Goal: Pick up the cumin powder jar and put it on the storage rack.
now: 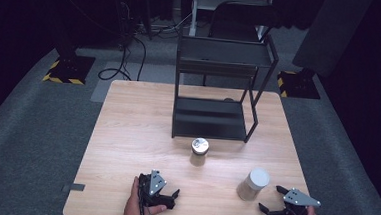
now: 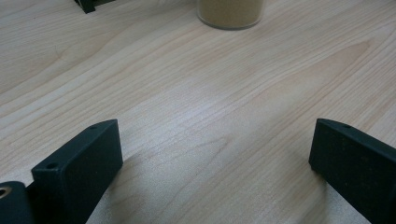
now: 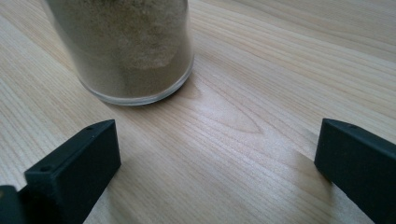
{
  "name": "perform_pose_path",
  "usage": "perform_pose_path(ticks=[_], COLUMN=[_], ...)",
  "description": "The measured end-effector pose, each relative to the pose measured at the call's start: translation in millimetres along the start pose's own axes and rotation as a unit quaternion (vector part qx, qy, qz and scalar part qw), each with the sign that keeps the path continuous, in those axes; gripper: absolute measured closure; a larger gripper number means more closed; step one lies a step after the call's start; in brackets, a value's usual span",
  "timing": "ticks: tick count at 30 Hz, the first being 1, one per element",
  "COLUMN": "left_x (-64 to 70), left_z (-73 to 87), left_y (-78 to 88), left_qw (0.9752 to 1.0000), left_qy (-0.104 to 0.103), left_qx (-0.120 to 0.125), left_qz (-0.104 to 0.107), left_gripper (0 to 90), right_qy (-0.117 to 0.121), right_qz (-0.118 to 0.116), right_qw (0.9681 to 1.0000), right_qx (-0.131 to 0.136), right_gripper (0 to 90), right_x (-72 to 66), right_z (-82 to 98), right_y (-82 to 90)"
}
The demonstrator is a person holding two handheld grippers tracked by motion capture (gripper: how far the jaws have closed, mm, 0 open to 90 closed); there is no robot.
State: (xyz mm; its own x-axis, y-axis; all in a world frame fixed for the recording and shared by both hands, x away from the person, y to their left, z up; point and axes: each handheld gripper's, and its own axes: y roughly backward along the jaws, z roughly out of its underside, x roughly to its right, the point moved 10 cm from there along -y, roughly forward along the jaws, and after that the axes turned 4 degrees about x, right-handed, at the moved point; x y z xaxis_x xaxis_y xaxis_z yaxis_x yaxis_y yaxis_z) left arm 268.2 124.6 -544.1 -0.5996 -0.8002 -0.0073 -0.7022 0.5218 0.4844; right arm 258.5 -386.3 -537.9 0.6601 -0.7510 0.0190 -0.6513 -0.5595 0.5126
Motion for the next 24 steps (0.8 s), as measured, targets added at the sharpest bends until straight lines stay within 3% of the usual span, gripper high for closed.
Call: perform_pose_path(ticks=[15,21,24], left_x=[-0.3,3.6,3.9], left_z=[-1.7,-6.1,-10.2], left_y=[-0.9,-2.5,-3.4], left_qw=[1.0000,0.9998,0.9999], left_qy=[0.004,-0.004,0.005], left_qx=[-0.005,-0.012,0.004], left_qz=[-0.001,-0.014,-0.015], left_gripper=[1.1,1.2,1.1], right_qy=[0.000,-0.001,-0.002], right_qz=[0.001,0.002,0.002], right_qw=[1.0000,1.0000,1.0000], right_qx=[0.001,0.001,0.001], right_gripper=[0.0,0.0,0.0], right_x=[-0.1,-0.5,-0.4], right_z=[0.4,0.7,0.9], right_y=[0.4,0.6,0.9])
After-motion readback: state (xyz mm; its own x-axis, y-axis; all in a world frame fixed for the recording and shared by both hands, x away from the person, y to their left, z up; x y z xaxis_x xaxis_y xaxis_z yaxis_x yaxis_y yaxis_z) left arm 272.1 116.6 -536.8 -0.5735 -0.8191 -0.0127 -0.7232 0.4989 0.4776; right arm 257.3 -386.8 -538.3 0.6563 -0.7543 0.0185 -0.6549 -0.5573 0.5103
